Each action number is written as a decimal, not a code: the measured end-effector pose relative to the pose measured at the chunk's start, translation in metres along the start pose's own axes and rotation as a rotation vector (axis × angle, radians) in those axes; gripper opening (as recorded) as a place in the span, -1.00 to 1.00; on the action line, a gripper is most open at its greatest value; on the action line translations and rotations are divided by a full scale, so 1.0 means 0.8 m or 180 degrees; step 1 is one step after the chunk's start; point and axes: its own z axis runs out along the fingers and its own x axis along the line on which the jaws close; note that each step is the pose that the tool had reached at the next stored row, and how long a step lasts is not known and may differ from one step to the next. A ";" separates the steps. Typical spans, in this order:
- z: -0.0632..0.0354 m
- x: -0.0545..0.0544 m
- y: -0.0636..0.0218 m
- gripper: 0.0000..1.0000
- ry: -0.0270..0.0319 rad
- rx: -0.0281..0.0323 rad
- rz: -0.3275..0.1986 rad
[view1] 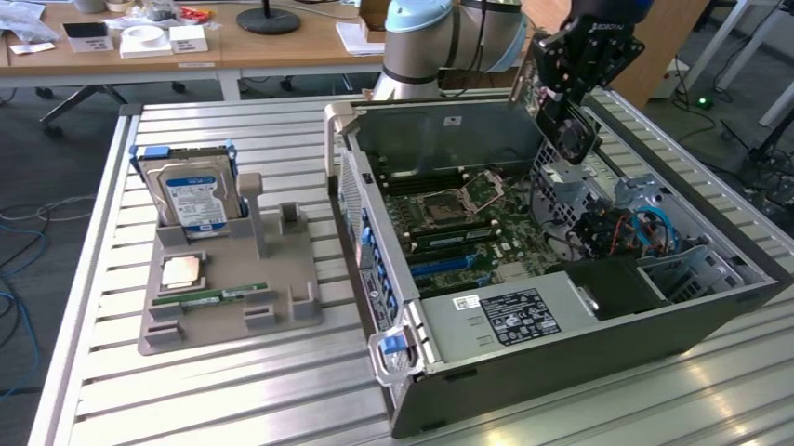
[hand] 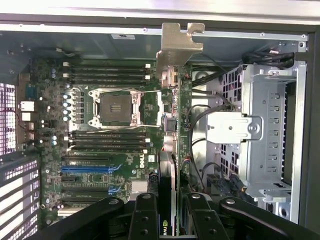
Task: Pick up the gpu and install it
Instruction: 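Insert the gpu into the slot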
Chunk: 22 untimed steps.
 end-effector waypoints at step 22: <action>0.000 0.000 0.000 -0.48 0.0024 -0.0015 -0.0639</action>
